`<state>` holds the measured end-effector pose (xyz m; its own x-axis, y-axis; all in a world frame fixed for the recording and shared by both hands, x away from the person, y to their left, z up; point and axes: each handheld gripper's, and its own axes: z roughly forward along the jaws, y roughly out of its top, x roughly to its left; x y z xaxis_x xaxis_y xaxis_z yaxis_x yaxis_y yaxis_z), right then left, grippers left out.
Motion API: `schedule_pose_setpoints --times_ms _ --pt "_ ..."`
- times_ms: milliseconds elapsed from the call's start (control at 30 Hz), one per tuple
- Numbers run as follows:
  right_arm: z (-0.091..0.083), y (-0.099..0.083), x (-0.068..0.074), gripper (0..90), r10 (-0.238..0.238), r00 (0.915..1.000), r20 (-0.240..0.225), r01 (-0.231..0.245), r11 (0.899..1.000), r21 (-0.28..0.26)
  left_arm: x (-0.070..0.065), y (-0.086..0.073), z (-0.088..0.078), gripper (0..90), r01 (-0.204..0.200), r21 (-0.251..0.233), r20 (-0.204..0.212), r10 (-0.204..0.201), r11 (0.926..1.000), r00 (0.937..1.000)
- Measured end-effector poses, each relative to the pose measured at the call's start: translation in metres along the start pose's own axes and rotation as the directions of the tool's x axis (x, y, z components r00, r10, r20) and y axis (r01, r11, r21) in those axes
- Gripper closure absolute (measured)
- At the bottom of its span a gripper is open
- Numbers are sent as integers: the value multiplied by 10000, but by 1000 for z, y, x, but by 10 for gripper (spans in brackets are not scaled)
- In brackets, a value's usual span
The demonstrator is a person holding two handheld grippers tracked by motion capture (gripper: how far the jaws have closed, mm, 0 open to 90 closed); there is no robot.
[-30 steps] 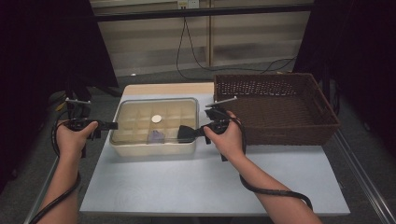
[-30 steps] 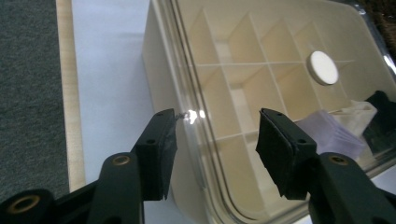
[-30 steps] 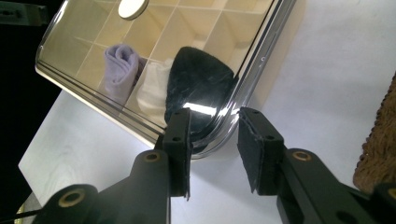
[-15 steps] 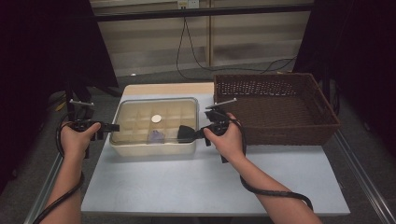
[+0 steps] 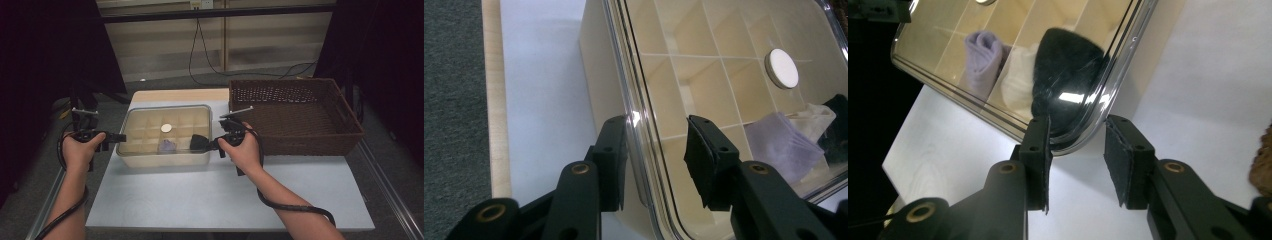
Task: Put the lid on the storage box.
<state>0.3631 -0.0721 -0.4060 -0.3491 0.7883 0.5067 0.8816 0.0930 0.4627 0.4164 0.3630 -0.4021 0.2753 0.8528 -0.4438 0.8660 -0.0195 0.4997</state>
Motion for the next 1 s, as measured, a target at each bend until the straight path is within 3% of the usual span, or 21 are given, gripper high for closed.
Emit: schedule_pose_setpoints --times_ms 333,467,567,633,767,933,1000 --pt "1 -4 7 649 -376 9992 126 374 9992 156 2 -1 0 601 49 -11 126 -49 10000 9999" --pt "-1 -2 5 637 -164 9996 230 165 9999 -25 1 0 -1 587 -7 -68 60 8 10000 10000" --pt "-1 1 5 601 -270 9989 375 277 9994 -183 1 1 -1 577 30 -148 -7 -30 9999 10000" --pt "-2 4 5 561 -217 9988 445 229 9994 -272 2 1 0 581 -83 13 4 83 10000 10000" --pt "4 7 8 533 -204 9980 599 214 9997 -151 3 1 1 580 -90 -66 27 90 9999 10000" --pt "8 12 8 538 -66 9979 639 74 9999 -129 3 1 2 599 -42 -25 252 43 10000 9997" --pt "7 13 9 586 159 9977 659 -157 9999 -35 3 1 2 604 -90 -13 212 90 10000 9997"
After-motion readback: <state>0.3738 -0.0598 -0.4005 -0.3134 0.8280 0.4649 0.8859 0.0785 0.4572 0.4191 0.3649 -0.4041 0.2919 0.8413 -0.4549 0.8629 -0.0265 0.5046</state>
